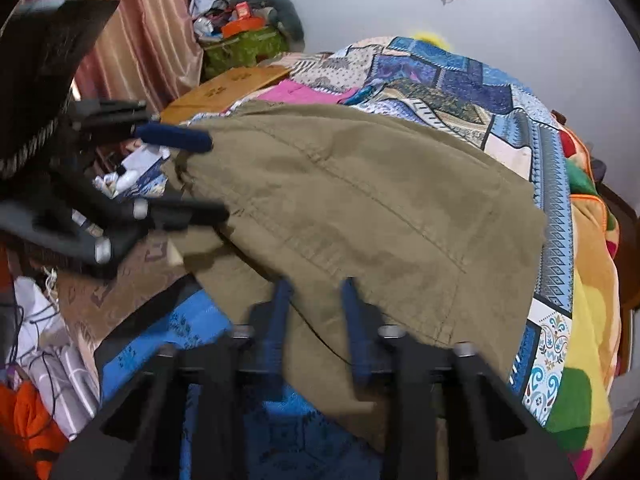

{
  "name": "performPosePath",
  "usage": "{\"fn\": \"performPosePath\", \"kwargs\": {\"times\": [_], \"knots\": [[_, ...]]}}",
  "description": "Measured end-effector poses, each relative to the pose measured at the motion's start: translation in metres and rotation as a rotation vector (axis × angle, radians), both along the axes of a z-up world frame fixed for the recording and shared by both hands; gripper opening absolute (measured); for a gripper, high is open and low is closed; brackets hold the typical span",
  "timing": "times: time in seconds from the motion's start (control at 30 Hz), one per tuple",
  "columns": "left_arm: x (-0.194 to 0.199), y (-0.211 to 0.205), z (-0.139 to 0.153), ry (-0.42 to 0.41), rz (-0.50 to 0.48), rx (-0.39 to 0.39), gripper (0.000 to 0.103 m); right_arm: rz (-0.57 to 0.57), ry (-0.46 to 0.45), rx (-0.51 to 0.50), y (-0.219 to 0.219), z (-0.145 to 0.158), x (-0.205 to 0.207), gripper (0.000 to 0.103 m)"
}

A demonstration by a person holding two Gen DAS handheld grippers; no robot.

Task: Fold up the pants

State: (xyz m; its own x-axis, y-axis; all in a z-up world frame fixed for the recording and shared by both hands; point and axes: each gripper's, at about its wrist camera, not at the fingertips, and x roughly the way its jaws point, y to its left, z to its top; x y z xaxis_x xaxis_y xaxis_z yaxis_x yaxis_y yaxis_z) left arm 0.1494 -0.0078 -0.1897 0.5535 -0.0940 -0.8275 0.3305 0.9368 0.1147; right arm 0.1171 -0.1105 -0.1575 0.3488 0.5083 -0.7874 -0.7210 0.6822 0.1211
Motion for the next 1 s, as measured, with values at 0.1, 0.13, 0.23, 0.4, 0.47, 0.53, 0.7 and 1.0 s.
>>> {"fn": "performPosePath", "kwargs": {"times": [0.1, 0.13, 0.23, 0.4, 0.47, 0.53, 0.7, 1.0], "knots": [[0.002, -0.003, -0.006, 0.001, 0.013, 0.042, 0.075, -0.024, 0.031, 0.051, -0.003, 0.002, 0.003, 0.008], [0.003, -0.003, -0.007, -0.008, 0.019, 0.055, 0.075, -0.034, 0.040, 0.071, -0.003, 0.003, 0.005, 0.007], [0.004, -0.004, -0.005, -0.029, 0.034, 0.080, 0.062, -0.049, 0.029, 0.100, -0.005, 0.011, 0.004, 0.006], [-0.001, 0.000, 0.013, -0.073, 0.052, 0.061, 0.031, -0.055, -0.005, 0.122, -0.008, 0.027, -0.002, 0.006], [-0.006, 0.001, 0.022, -0.091, 0.048, 0.041, 0.029, -0.052, -0.017, 0.125, -0.009, 0.032, -0.005, 0.006], [-0.010, 0.000, 0.027, -0.102, 0.043, 0.036, 0.028, -0.050, -0.023, 0.133, -0.011, 0.038, -0.010, 0.006], [-0.021, -0.001, 0.023, -0.071, 0.038, 0.004, 0.027, -0.049, -0.025, 0.132, -0.017, 0.042, -0.021, 0.006], [-0.044, 0.018, 0.006, 0.013, 0.074, -0.070, 0.036, -0.110, 0.028, 0.133, -0.032, 0.029, -0.033, 0.006]]}}
